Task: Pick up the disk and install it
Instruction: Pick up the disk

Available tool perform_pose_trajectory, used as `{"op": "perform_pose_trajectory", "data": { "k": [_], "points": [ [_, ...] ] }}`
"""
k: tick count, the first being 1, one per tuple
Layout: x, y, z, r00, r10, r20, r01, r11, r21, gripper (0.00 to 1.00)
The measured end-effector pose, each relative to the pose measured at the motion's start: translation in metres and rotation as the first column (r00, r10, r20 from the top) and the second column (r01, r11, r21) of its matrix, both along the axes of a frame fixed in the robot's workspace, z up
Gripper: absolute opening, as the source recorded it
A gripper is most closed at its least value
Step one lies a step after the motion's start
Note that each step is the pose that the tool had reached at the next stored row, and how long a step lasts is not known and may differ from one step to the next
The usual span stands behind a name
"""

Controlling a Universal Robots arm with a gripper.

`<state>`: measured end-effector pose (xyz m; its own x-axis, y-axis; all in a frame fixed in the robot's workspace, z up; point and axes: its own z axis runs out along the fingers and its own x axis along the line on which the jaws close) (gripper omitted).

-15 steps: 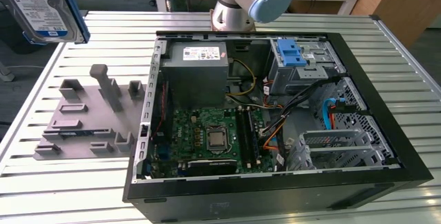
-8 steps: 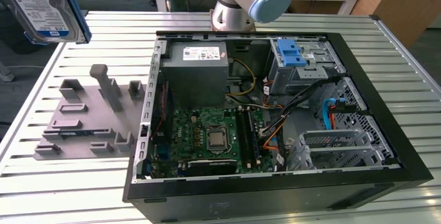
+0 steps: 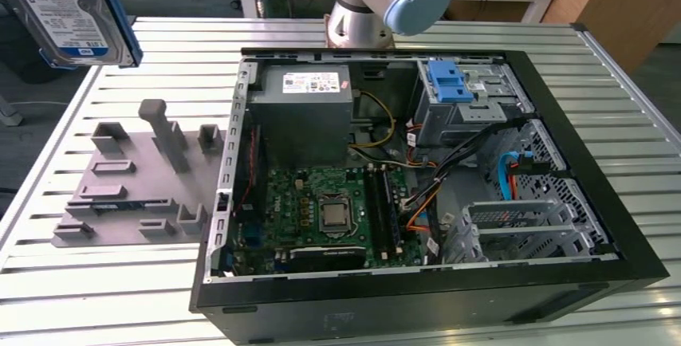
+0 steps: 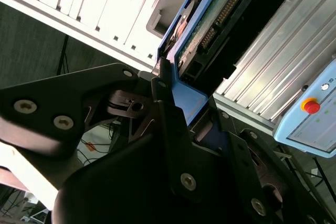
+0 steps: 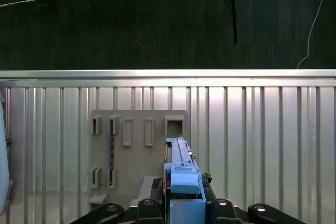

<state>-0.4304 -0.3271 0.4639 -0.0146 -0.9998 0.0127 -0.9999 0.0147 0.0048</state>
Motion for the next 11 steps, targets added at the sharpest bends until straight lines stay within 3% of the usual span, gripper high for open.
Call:
{"op": "perform_pose_trajectory", "data": {
  "k": [11],
  "points": [
    [0.0000,0.0000,0.0032,1.0000,0.000,0.0001,0.000,1.0000,0.0000,0.36]
  ]
}}
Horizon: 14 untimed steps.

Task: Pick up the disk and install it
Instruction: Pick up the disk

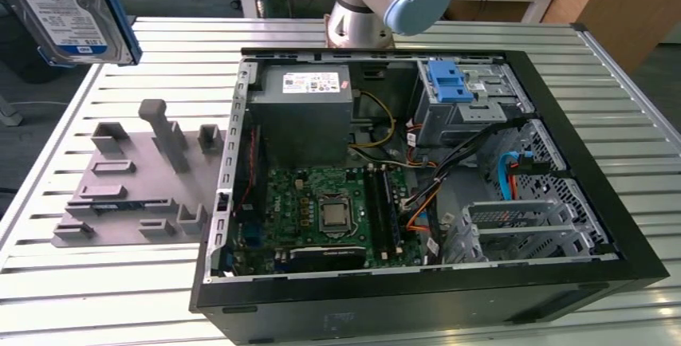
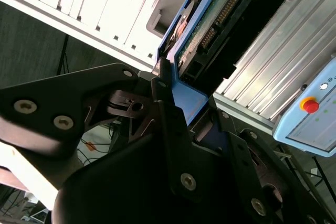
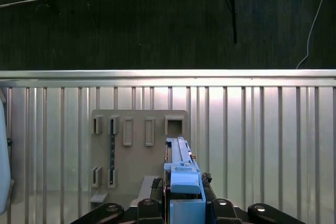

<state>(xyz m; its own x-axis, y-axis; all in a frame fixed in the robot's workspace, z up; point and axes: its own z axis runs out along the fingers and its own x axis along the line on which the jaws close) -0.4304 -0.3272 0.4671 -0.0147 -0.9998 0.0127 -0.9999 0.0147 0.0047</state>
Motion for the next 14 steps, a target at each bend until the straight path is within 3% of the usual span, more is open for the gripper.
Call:
{"op": "perform_pose_trajectory", "data": {
  "k": [14],
  "points": [
    [0.0000,0.0000,0.0045,1.0000,0.000,0.0000,0.000,1.0000,0.0000,0.36]
  ]
}}
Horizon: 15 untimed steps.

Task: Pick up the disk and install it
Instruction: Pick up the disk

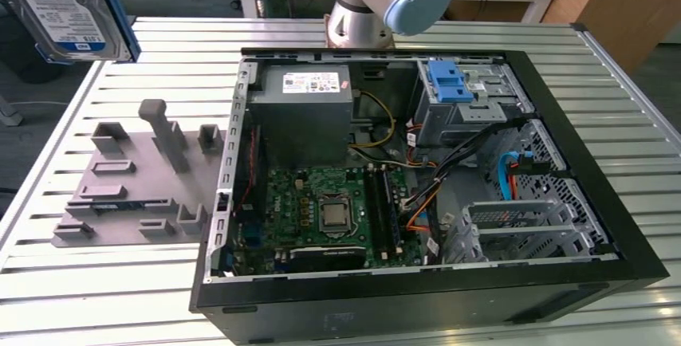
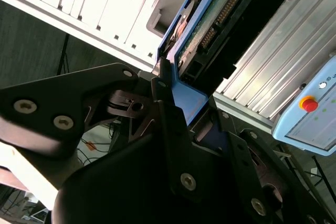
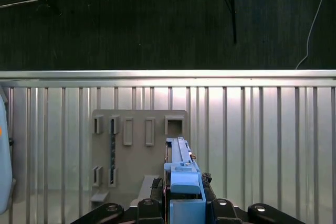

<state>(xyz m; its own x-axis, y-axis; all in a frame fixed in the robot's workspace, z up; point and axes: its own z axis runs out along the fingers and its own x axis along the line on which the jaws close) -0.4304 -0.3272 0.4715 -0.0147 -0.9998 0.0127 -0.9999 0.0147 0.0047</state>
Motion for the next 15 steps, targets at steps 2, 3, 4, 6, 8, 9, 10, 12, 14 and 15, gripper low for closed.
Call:
{"op": "perform_pose_trajectory", "data": {
  "k": [2,3,4,6,8,9,10,12,14,15],
  "points": [
    [0.0000,0.0000,0.0000,1.0000,0.000,0.0001,0.000,1.0000,0.0001,0.36],
    [0.0000,0.0000,0.0000,1.0000,0.000,0.0000,0.000,1.0000,0.0001,0.36],
    [0.0000,0.0000,0.0001,1.0000,0.000,-0.0001,0.000,1.0000,0.0001,0.36],
    [0.0000,0.0000,0.0001,1.0000,0.000,-0.0001,0.000,1.0000,0.0001,0.36],
    [0.0004,0.0000,0.0002,1.0000,0.000,-0.0003,0.000,1.0000,0.0000,0.36],
    [0.0008,0.0000,0.0002,1.0000,0.000,-0.0003,0.000,1.0000,0.0000,0.36],
    [0.0011,0.0000,0.0001,1.0000,0.000,-0.0001,0.000,1.0000,0.0001,0.36],
    [0.0020,0.0000,0.0001,1.0000,0.000,-0.0001,0.000,1.0000,0.0001,0.36],
    [0.0028,0.0000,0.0001,1.0000,0.000,0.0000,0.000,1.0000,0.0001,0.36],
    [0.0033,0.0000,0.0001,1.0000,0.000,-0.0001,0.000,1.0000,0.0001,0.36]
  ]
}}
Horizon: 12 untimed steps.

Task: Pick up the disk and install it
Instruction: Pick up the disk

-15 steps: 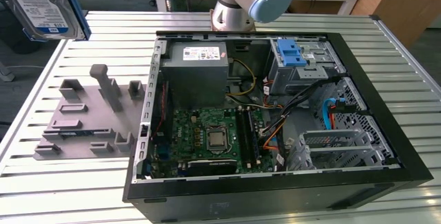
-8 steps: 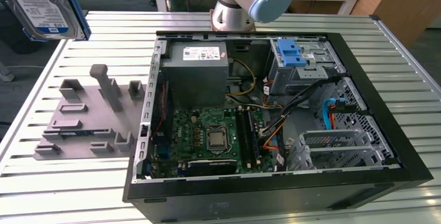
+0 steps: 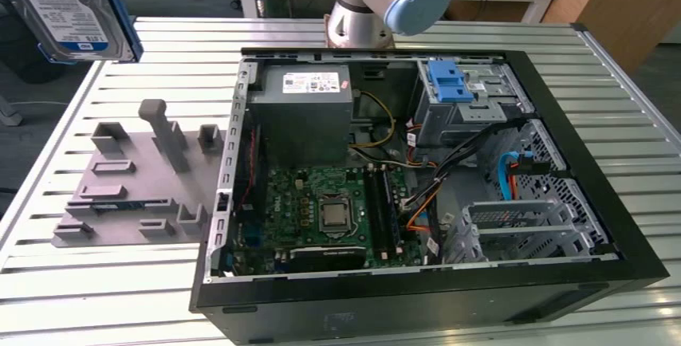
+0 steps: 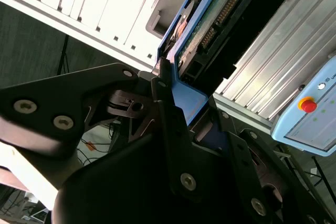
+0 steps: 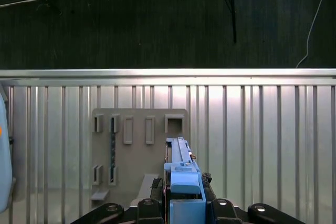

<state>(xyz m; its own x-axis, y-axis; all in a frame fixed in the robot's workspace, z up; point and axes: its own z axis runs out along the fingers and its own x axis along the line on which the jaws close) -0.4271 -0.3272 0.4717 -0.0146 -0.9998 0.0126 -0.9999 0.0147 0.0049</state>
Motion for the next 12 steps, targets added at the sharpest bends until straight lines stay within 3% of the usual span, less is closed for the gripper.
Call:
{"op": "perform_pose_trajectory", "data": {
  "k": [12],
  "points": [
    [0.0037,0.0000,0.0000,1.0000,0.000,0.0000,0.000,1.0000,0.0000,0.36]
  ]
}}
